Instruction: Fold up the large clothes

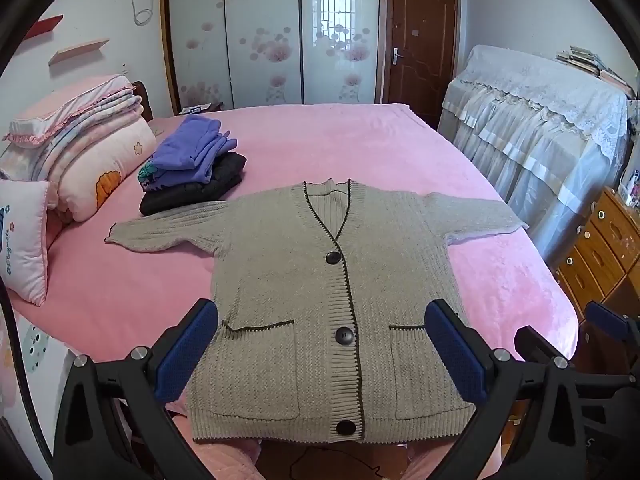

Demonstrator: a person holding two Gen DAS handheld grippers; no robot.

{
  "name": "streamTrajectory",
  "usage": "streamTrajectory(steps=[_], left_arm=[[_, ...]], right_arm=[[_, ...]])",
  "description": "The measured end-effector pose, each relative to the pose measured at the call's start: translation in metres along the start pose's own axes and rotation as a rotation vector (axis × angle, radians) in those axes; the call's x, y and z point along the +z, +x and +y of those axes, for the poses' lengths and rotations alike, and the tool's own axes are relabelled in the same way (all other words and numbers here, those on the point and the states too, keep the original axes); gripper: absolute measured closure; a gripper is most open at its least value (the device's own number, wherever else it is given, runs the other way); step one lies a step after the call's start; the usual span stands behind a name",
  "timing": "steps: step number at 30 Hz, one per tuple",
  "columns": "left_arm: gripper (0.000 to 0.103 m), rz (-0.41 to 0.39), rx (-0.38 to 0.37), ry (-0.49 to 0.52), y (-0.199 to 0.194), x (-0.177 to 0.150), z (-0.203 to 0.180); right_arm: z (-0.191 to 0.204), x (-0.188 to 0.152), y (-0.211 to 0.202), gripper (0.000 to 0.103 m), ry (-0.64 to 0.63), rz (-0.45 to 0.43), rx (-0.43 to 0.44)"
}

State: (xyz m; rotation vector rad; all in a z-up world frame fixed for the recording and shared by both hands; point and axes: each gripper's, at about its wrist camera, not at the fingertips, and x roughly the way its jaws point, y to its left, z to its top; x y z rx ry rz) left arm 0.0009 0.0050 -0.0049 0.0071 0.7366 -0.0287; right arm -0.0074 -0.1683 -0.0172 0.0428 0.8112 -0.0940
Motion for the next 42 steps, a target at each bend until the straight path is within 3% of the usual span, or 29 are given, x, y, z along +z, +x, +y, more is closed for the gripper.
streamTrajectory(steps=[42], left_arm=[[0.001, 0.087, 0.027, 0.021, 0.029, 0.0, 0.001]], right_arm=[[0.002, 0.0, 0.022, 0.0, 0.009, 0.049, 0.031]])
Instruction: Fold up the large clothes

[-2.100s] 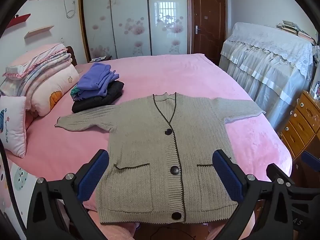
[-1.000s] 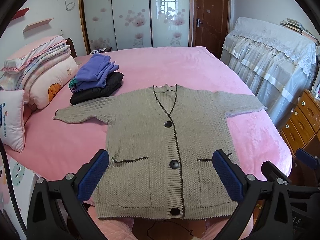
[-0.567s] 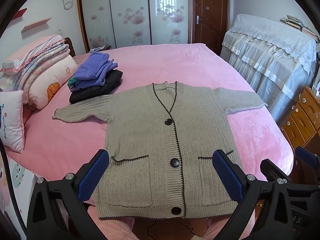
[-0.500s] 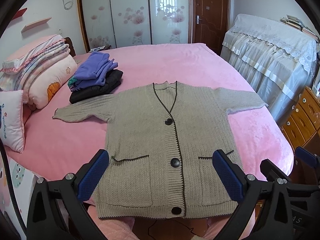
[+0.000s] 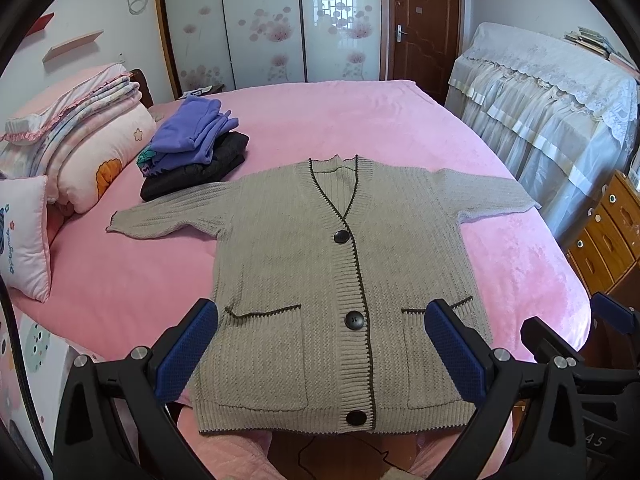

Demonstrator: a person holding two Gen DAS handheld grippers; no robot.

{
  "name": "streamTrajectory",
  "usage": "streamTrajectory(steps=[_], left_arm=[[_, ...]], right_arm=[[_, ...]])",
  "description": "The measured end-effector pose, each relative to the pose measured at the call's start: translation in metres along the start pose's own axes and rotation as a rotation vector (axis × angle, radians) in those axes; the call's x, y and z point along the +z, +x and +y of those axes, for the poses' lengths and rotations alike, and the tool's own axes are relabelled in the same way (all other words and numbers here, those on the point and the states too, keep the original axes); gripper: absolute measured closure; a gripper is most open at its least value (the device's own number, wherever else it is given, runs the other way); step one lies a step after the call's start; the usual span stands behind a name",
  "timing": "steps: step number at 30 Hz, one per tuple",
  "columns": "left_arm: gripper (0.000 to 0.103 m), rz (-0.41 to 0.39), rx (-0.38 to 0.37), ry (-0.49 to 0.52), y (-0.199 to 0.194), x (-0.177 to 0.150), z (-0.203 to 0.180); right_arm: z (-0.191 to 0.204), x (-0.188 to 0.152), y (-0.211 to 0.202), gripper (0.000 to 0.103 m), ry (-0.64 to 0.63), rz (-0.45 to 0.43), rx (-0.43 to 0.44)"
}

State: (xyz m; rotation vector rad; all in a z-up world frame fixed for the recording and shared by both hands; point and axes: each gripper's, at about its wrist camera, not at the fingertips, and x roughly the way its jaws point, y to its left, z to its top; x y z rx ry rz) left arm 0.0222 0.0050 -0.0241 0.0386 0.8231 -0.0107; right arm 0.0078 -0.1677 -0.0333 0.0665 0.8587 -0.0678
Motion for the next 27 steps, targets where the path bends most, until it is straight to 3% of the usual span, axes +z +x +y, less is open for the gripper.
streamTrajectory(steps=[27], left_arm=[[0.001, 0.032, 0.019, 0.016, 0.017, 0.002, -0.008]], right_arm=[[0.001, 0.002, 0.012, 0.0, 0.005, 0.024, 0.019]])
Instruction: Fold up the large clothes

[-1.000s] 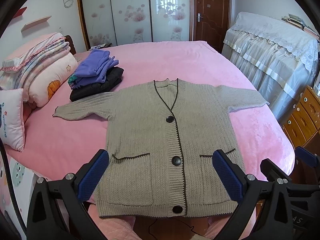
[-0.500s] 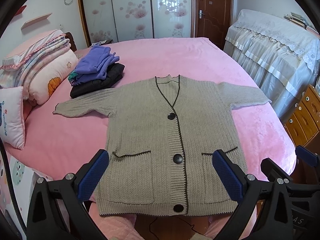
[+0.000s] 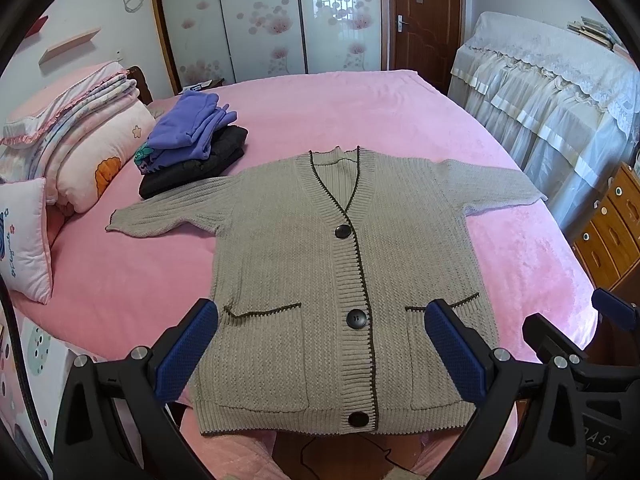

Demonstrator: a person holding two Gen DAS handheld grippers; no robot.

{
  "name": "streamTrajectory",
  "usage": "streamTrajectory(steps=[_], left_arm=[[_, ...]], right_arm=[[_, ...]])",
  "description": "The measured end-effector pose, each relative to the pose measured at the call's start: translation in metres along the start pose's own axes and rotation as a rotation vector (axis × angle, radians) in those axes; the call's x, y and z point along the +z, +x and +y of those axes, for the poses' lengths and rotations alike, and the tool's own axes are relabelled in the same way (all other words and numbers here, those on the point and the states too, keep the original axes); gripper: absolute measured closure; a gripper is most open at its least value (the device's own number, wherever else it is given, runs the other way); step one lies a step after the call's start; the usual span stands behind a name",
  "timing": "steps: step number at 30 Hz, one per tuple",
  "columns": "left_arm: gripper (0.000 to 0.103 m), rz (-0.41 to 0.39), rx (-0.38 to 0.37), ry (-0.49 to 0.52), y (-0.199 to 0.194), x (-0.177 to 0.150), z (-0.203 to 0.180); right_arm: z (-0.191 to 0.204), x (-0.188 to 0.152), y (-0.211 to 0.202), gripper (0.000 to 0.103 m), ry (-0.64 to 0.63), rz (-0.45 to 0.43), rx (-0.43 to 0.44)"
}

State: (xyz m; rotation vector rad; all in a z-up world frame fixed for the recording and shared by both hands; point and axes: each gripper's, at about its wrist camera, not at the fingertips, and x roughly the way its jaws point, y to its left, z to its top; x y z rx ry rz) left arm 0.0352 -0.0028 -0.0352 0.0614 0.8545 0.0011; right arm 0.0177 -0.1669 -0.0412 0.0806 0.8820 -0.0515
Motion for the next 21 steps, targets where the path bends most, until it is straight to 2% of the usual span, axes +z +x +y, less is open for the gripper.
streamTrajectory(steps=[8, 15, 21], left_arm=[[0.001, 0.01, 0.008, 0.02, 0.011, 0.006, -0.007], [0.001, -0.027, -0.059, -0.005, 0.022, 0.023, -0.006], [0.001, -0.036, -0.076, 0.004, 0.032, 0.039, -0.011]], right_arm=[[-0.009, 0.002, 0.014, 0.0, 0.017, 0.026, 0.016], [-0.021, 0.013, 0.026, 0.0, 0.034, 0.029, 0.023], [-0.024, 0.027, 0.035, 0.0, 0.026, 0.025, 0.027]])
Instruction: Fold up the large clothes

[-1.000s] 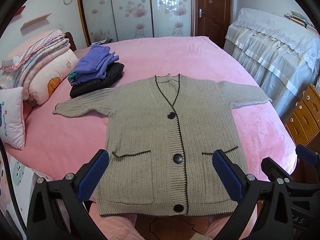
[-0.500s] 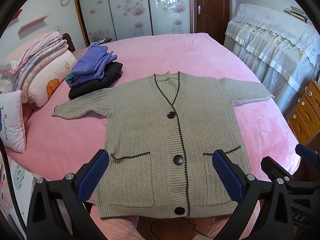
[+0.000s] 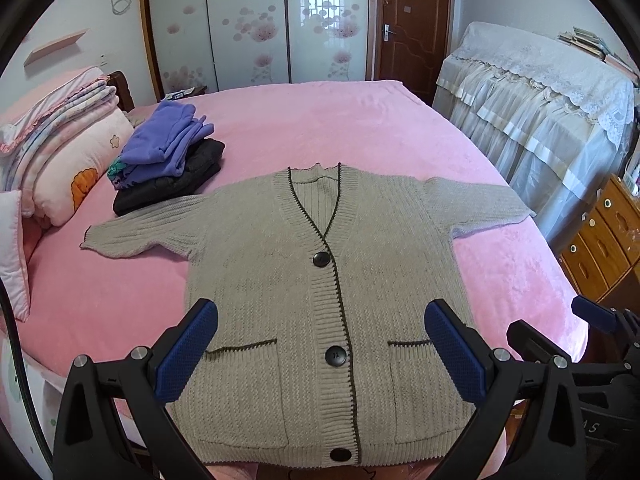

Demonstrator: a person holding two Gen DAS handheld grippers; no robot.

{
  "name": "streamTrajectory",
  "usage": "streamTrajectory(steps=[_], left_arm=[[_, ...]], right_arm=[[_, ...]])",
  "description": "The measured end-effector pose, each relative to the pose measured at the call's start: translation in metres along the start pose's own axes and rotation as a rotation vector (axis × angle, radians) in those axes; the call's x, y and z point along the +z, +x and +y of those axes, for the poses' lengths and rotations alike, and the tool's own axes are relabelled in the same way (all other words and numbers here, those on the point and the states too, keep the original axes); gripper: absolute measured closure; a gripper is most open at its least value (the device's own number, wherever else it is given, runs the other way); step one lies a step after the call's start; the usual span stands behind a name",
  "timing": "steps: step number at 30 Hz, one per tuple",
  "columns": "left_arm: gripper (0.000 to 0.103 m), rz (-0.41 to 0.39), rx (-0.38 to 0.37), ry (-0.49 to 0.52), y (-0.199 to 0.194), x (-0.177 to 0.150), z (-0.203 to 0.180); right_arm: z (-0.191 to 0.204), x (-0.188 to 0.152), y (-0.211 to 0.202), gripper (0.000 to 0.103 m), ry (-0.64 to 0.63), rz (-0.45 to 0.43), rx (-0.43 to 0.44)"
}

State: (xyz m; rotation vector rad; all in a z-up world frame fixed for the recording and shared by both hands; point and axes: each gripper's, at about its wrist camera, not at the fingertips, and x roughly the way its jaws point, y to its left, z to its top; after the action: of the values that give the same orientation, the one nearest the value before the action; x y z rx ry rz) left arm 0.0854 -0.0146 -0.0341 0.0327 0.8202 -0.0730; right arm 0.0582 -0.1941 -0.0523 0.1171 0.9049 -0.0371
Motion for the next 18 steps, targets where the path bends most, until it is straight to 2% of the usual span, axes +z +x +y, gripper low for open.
streamTrajectory(steps=[5, 10, 13, 18], left_arm=[[0.001, -0.011, -0.027, 0.011, 0.004, 0.025, -0.007], [0.001, -0.004, -0.106, -0.022, 0.01, 0.064, -0.013], [0.001, -0.005, -0.142, -0.011, 0.014, 0.088, -0.022], [0.001, -0.103, -0.163, 0.039, 0.008, 0.123, -0.049]], right_arm=[[-0.004, 0.019, -0.002, 0.0, -0.027, -0.04, -0.005], [-0.019, 0.047, -0.015, 0.0, -0.046, -0.13, -0.033], [-0.032, 0.067, -0.03, 0.0, -0.063, -0.212, -0.087], [-0.053, 0.097, -0.056, 0.0, -0.092, -0.358, -0.222]])
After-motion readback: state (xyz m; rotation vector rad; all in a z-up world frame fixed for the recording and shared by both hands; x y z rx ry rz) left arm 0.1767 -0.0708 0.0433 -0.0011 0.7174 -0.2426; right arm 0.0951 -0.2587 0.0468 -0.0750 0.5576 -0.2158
